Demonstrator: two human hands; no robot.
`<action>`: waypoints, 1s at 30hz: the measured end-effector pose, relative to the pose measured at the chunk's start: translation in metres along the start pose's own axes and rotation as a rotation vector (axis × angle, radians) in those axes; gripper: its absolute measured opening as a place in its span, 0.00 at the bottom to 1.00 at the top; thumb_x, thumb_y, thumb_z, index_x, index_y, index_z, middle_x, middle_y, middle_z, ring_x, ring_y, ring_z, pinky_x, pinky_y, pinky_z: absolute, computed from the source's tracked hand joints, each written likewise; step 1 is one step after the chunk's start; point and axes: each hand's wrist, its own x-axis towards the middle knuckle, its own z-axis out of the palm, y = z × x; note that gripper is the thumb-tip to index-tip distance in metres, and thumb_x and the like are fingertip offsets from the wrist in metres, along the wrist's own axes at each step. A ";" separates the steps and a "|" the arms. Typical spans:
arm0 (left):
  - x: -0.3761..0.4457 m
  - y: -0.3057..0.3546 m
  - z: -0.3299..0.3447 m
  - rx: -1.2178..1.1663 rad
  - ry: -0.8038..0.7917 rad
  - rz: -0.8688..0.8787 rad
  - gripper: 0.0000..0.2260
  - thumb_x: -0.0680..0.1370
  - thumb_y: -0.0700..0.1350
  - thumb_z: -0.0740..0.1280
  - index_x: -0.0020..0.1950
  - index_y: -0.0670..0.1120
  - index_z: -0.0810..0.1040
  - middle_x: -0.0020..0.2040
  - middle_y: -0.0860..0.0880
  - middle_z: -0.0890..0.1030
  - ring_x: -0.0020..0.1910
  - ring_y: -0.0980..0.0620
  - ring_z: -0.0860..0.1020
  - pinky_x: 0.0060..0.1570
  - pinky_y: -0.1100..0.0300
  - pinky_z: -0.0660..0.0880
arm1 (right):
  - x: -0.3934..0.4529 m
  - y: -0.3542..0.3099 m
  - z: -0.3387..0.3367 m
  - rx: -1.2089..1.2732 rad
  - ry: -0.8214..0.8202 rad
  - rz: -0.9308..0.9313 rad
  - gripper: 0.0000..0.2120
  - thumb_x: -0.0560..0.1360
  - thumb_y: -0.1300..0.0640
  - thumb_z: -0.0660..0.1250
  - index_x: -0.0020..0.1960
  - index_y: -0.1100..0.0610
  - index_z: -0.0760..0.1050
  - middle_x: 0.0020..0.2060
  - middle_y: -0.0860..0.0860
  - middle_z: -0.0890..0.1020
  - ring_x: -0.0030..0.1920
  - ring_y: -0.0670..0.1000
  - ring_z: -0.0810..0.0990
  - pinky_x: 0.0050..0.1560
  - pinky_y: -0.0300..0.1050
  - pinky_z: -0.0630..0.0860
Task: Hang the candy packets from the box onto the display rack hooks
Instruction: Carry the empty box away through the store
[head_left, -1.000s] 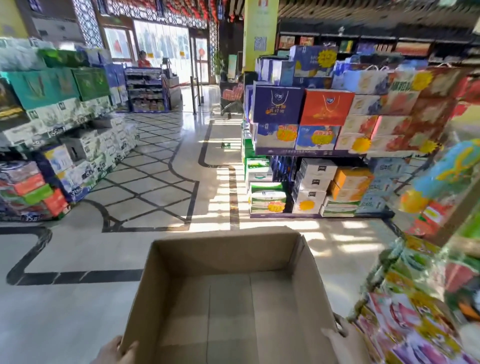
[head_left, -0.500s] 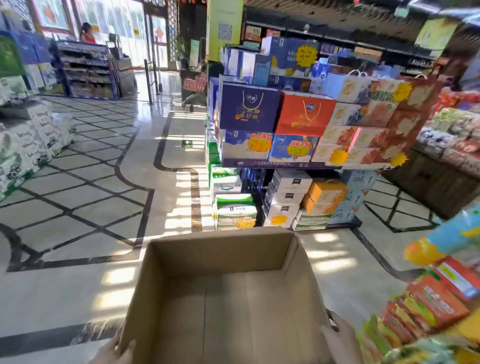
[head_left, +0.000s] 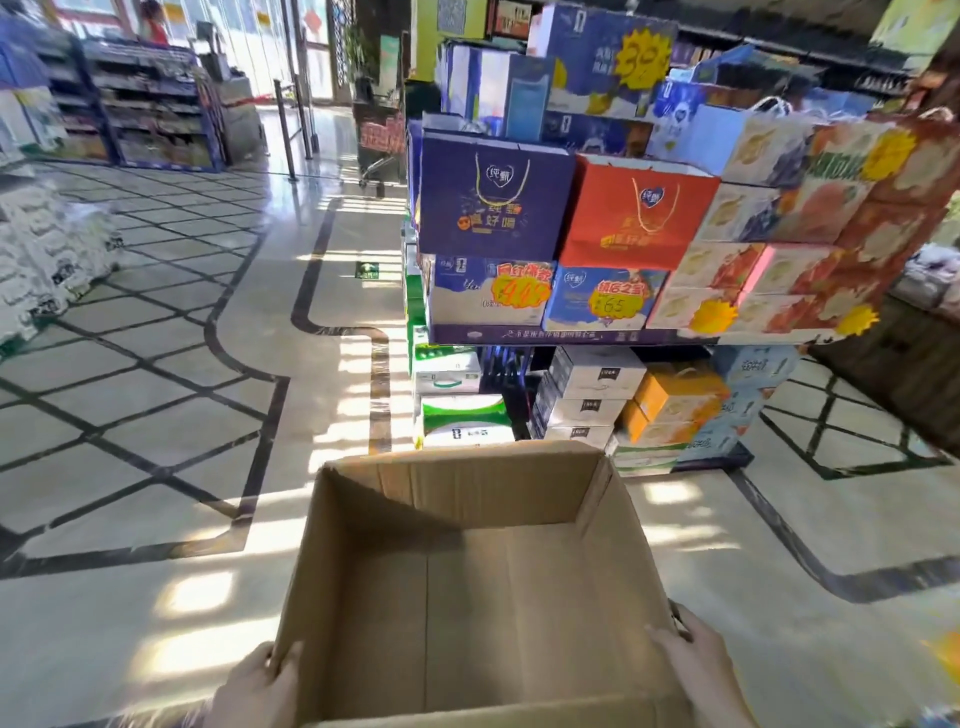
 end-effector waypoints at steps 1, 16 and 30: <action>0.006 0.020 0.006 -0.004 0.000 -0.004 0.20 0.80 0.63 0.63 0.57 0.48 0.79 0.61 0.44 0.83 0.58 0.42 0.80 0.67 0.49 0.72 | 0.020 -0.010 0.001 0.003 -0.026 0.016 0.19 0.74 0.62 0.73 0.62 0.47 0.81 0.49 0.55 0.84 0.48 0.56 0.80 0.43 0.44 0.72; 0.096 0.187 0.102 0.010 0.192 -0.167 0.13 0.81 0.51 0.68 0.57 0.43 0.82 0.58 0.37 0.84 0.57 0.36 0.81 0.59 0.47 0.72 | 0.291 -0.071 0.040 -0.109 -0.237 0.055 0.23 0.78 0.67 0.68 0.72 0.57 0.74 0.61 0.59 0.82 0.57 0.56 0.79 0.61 0.48 0.72; 0.312 0.082 0.311 0.044 0.121 -0.256 0.13 0.83 0.52 0.64 0.60 0.45 0.80 0.54 0.39 0.82 0.55 0.35 0.78 0.63 0.42 0.74 | 0.459 0.119 0.222 -0.246 -0.216 0.086 0.21 0.79 0.55 0.69 0.71 0.51 0.73 0.64 0.48 0.79 0.64 0.51 0.76 0.64 0.48 0.70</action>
